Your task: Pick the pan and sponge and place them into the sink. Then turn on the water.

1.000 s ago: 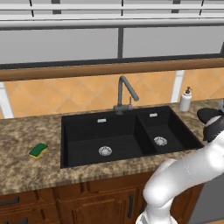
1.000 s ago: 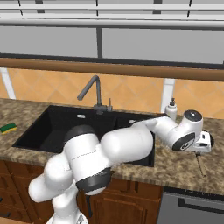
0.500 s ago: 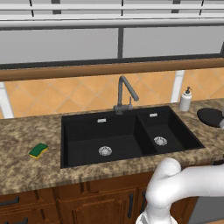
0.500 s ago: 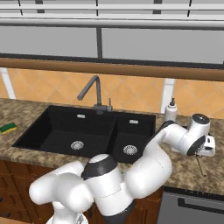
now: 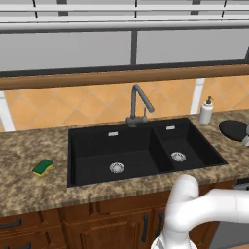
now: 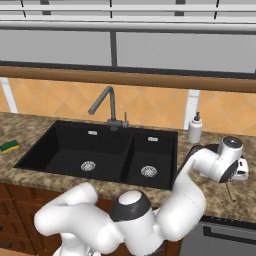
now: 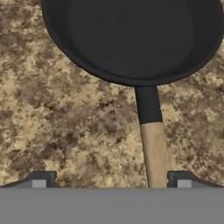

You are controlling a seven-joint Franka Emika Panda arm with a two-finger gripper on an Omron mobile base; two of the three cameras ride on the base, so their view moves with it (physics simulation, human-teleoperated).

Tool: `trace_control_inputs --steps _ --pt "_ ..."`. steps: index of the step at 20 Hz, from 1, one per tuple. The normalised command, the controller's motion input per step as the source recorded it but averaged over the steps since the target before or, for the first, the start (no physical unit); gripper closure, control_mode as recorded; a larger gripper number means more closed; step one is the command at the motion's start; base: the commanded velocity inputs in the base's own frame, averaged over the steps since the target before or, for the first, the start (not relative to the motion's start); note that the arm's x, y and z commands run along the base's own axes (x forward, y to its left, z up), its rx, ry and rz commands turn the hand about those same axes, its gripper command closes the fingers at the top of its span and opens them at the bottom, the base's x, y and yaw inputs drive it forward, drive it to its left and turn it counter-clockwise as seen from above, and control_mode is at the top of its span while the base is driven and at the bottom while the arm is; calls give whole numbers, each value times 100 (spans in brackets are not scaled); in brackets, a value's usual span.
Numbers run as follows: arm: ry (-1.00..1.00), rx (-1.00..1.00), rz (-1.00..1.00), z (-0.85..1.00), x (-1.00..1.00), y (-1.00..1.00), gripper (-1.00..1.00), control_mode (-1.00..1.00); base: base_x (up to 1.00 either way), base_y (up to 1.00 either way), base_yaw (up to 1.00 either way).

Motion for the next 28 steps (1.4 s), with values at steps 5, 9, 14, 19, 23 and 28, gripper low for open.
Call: trace_control_inputs --steps 5,9,14,19,23,28 --pt "-3 0 9 -18 19 -21 -100 -100 0 0 0" --pt "0 0 10 -21 19 -23 -100 -100 0 0 0" --pt "0 0 9 -11 18 -33 -100 -100 0 0 0" --pt "0 0 5 -16 13 -19 -100 -100 0 0 0" --pt "0 0 1 -53 4 0 100 -100 0 0 0" --pt "-1 -1 0 -77 0 25 100 -100 0 0 0"
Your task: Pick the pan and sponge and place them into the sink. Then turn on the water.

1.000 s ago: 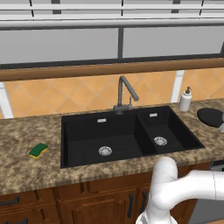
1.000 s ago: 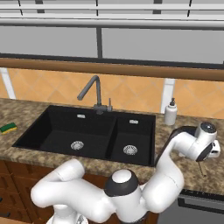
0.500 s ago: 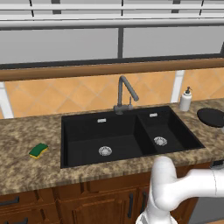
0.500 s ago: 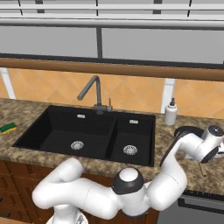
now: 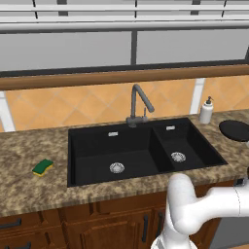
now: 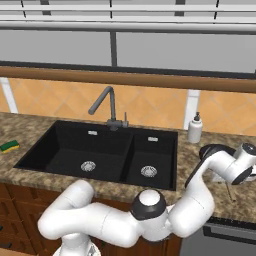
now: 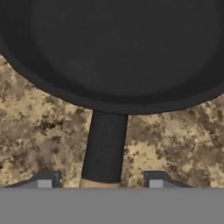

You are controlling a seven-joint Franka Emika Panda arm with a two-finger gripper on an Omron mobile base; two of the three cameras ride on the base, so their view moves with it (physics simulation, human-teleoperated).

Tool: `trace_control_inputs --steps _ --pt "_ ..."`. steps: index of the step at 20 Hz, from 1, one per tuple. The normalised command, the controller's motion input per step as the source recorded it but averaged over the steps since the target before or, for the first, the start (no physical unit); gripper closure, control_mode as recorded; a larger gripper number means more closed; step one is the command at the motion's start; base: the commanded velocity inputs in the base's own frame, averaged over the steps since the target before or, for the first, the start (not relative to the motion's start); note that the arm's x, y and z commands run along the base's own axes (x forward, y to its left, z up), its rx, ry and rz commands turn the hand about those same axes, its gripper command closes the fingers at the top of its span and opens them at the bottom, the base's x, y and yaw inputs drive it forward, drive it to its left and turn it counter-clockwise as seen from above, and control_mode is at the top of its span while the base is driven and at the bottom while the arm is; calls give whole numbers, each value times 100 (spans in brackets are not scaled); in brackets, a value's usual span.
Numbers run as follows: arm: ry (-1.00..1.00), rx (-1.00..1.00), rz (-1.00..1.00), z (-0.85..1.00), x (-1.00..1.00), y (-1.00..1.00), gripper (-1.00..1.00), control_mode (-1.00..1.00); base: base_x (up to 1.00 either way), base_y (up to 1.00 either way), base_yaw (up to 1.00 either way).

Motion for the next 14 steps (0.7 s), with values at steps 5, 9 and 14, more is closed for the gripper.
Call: trace_control_inputs --steps 5,9,14 --pt "-20 0 0 -65 -35 48 100 -100 0 0 0" --pt "-16 0 -1 -13 -53 86 100 -100 0 0 0" --pt "-13 0 1 80 -51 95 100 -100 0 0 0"
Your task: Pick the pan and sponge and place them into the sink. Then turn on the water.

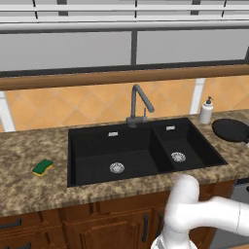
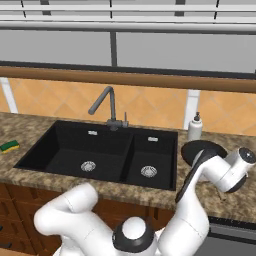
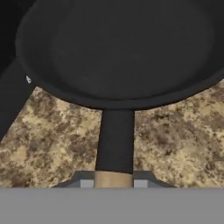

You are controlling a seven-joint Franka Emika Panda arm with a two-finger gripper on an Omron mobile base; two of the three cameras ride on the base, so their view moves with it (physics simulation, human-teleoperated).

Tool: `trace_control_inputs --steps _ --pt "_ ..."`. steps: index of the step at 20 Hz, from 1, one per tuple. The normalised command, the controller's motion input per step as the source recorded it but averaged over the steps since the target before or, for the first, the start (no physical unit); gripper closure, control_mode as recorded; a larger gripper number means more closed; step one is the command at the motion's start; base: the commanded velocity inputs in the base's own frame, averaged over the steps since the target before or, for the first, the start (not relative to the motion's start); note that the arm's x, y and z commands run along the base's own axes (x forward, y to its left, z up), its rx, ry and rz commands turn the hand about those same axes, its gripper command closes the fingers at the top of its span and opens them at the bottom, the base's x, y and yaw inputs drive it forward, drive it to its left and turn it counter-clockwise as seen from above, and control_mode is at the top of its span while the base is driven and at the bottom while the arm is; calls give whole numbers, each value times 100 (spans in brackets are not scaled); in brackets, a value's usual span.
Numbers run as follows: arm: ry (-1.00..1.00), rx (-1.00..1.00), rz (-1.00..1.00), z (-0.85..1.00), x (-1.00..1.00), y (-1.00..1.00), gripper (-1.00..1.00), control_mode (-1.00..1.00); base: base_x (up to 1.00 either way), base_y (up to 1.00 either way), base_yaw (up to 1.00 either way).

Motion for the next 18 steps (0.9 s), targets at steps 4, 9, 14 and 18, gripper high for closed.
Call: trace_control_inputs --steps 4,9,14,18 --pt "-1 0 2 68 -48 100 100 -100 0 0 0" --pt "1 0 6 72 -31 100 100 -100 0 0 0" --pt "7 0 13 75 -15 100 100 -100 0 0 0" --pt "7 0 23 40 -37 100 100 -100 0 0 0"
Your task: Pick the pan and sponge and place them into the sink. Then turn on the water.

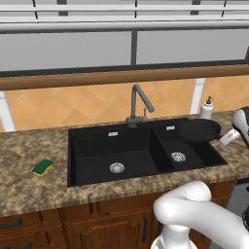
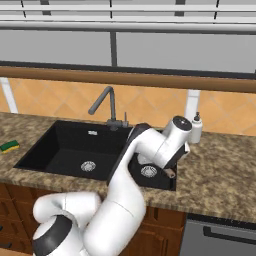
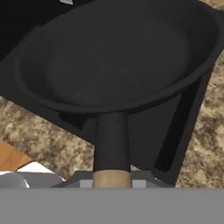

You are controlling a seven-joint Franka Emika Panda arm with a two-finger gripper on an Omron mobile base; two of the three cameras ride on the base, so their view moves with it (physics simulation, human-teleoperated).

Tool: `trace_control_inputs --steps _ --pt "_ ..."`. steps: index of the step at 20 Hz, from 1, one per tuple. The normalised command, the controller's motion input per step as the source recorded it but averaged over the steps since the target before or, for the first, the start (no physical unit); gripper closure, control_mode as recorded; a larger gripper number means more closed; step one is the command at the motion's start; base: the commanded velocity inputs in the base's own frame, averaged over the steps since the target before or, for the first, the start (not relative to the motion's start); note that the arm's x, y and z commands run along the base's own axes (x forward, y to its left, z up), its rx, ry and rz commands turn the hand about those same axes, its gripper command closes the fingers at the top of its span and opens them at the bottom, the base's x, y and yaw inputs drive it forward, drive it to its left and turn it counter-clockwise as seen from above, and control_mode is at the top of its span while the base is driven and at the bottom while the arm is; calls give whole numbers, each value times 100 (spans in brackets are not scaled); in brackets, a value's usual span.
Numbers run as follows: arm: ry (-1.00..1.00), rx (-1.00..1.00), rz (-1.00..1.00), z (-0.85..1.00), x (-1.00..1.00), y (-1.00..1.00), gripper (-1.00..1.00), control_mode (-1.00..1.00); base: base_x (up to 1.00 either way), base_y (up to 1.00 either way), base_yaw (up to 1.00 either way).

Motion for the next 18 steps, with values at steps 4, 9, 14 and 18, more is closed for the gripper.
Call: trace_control_inputs --steps 4,9,14,18 --pt "2 0 23 12 -54 100 100 -100 0 0 0" --pt "0 0 14 0 -39 100 100 -100 0 0 0" --pt "0 0 10 0 -8 100 100 -100 0 0 0" --pt "1 -2 9 0 0 100 100 -100 0 0 0"
